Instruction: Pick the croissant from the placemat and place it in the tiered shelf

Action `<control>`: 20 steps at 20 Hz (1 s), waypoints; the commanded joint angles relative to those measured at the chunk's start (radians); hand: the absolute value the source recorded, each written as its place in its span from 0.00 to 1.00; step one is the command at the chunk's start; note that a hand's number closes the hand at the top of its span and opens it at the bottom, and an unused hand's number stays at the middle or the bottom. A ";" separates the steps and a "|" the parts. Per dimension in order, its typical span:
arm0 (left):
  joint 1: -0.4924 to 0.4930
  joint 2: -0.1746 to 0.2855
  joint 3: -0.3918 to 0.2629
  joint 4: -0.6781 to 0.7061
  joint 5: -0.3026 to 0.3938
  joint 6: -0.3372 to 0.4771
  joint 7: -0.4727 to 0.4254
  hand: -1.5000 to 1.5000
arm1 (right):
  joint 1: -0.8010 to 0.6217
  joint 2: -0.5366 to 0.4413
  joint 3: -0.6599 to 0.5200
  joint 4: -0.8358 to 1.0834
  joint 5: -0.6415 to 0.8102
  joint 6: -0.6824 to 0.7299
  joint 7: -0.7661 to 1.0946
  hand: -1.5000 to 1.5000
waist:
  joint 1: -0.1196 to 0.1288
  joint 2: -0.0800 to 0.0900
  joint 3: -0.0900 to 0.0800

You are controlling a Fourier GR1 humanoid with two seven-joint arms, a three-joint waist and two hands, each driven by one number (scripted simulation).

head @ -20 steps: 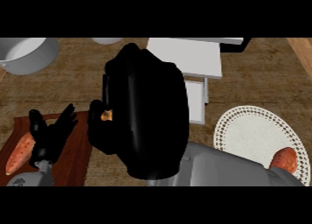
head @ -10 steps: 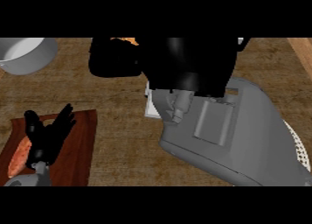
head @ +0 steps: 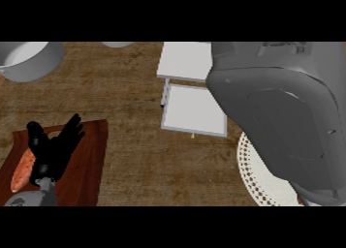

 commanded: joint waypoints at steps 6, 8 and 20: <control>-0.054 -0.022 0.003 0.030 -0.019 0.026 0.021 0.50 | 0.001 -0.038 -0.052 0.243 0.017 -0.005 -0.116 1.00 | 0.007 0.007 -0.002; -0.009 0.002 0.016 0.042 0.001 -0.030 -0.003 0.50 | 0.061 -0.057 -0.054 0.195 0.019 0.002 -0.144 1.00 | 0.002 0.004 -0.002; 0.013 -0.050 -0.011 0.009 -0.047 0.013 -0.009 0.50 | 0.014 -0.037 -0.086 0.454 0.087 -0.194 -0.341 1.00 | 0.012 0.007 -0.002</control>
